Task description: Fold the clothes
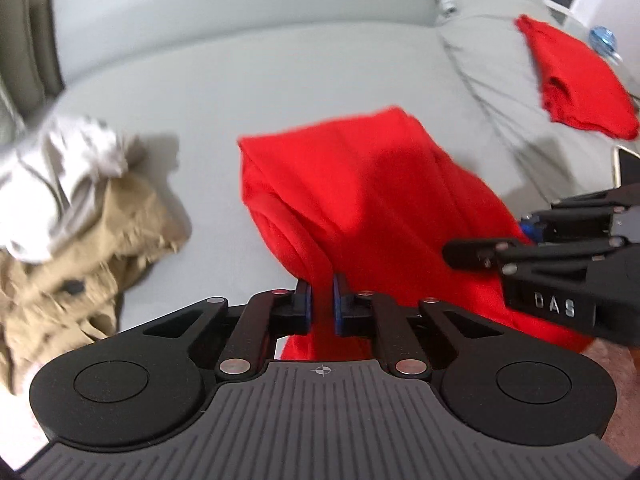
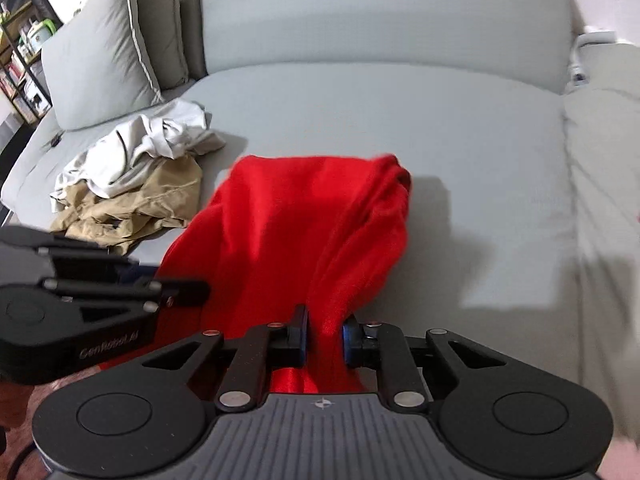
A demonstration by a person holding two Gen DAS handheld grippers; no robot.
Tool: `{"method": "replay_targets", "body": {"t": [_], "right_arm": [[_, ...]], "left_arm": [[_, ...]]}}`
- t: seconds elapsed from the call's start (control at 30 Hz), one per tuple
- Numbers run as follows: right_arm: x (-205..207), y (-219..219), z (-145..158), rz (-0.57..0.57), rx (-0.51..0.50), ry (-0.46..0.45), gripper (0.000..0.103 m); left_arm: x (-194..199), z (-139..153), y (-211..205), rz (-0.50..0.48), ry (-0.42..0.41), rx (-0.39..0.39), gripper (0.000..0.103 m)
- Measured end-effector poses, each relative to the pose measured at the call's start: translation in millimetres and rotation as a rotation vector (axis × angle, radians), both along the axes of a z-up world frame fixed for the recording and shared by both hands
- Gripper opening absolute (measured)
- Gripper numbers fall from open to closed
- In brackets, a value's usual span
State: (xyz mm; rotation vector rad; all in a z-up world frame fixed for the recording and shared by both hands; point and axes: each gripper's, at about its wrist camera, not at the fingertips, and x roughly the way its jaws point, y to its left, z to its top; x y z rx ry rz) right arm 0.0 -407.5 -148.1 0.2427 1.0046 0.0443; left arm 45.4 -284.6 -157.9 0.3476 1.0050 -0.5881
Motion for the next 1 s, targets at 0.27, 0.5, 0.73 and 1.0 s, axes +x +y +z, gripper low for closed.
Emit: {"method": "replay_targets", "body": {"t": [0.27, 0.5, 0.73, 1.0], "right_arm": [[-61, -51, 29, -0.186, 0.042, -0.082, 0.017], [-82, -118, 77, -0.311, -0.051, -0.206, 0.017], [-67, -210, 102, -0.385, -0.211, -0.246, 0.017], [-21, -327, 83, -0.477, -0.296, -0.164, 0.016]], "left_arm": [[-43, 43, -52, -0.14, -0.095, 0.016, 0.01], [-42, 85, -126, -0.245, -0.16, -0.038, 0.01], [-28, 100, -246, -0.334, -0.2, -0.119, 0.01], [16, 77, -374, -0.337, -0.103, -0.171, 0.01]]}}
